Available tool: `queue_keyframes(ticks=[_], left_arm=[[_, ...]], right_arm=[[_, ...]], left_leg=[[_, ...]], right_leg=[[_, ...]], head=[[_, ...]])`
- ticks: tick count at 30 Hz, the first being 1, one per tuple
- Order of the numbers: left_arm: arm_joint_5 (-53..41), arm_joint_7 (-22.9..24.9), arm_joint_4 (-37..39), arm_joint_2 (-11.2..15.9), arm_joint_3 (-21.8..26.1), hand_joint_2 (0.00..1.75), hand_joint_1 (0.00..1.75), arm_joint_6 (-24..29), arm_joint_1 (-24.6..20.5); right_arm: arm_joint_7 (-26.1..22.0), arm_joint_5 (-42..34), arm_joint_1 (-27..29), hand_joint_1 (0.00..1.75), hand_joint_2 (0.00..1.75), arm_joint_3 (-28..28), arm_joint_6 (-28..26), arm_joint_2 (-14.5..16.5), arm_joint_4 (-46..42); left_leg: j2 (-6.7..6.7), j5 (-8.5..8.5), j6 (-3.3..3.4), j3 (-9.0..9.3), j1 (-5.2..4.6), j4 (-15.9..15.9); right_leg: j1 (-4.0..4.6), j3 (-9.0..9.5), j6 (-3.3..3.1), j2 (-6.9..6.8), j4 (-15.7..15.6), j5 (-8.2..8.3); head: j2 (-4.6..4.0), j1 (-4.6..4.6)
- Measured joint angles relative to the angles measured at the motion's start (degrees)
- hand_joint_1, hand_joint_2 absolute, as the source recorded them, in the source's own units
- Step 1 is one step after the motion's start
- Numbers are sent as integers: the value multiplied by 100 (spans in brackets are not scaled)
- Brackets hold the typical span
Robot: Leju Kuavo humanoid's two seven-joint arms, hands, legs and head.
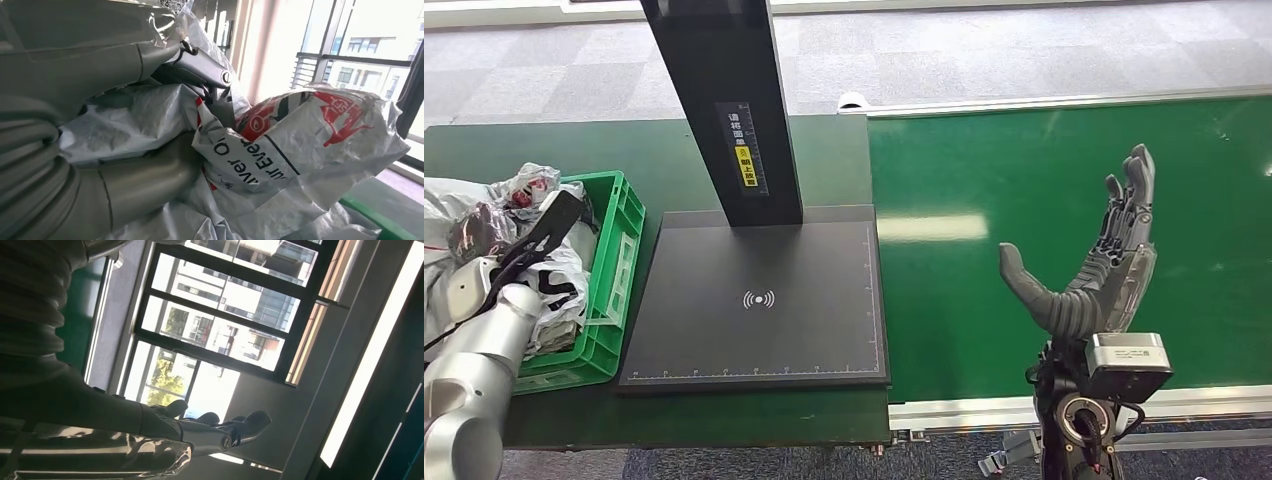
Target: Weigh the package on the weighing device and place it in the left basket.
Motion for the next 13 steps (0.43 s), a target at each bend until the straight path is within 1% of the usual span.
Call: queue_keyframes(ticks=[1,4,7,10,12,13], left_arm=[[212,-212,4,-15,68,175,0,15,-3],[1109,-1029,-36,-122,397,175,0,-25,-7],[2243,-1726,-215,-300,799,175,0,-395,-8],[3348,-2154,-489,-495,1173,175,0,-847,-5],[3893,-2330,-700,-604,1323,175,0,-1008,15],[4023,-2369,-757,-630,1353,175,0,-1039,21]], right_arm=[[0,0,-1,0,175,10,-12,0,8],[0,-5,-3,0,175,25,-53,-1,28],[-2,-16,-10,0,175,31,-68,-2,51],[-7,-26,-24,0,175,49,-68,-2,78],[-7,-33,-36,0,175,61,-68,-1,100],[-7,-34,-39,0,175,64,-68,-1,106]], left_leg=[[-1,0,0,0,0,0],[-4,0,0,0,0,0],[-5,1,0,0,0,1],[-5,1,0,-1,0,2],[-7,1,0,-3,0,2],[-7,1,0,-3,0,2]], right_leg=[[0,-1,0,0,0,0],[1,-1,0,-1,0,0],[1,0,0,-1,0,0],[0,1,1,-2,0,1],[0,0,1,-2,0,1],[0,0,1,-2,0,1]], head=[[0,0],[0,1],[0,1],[-1,2],[-1,1],[0,2]])
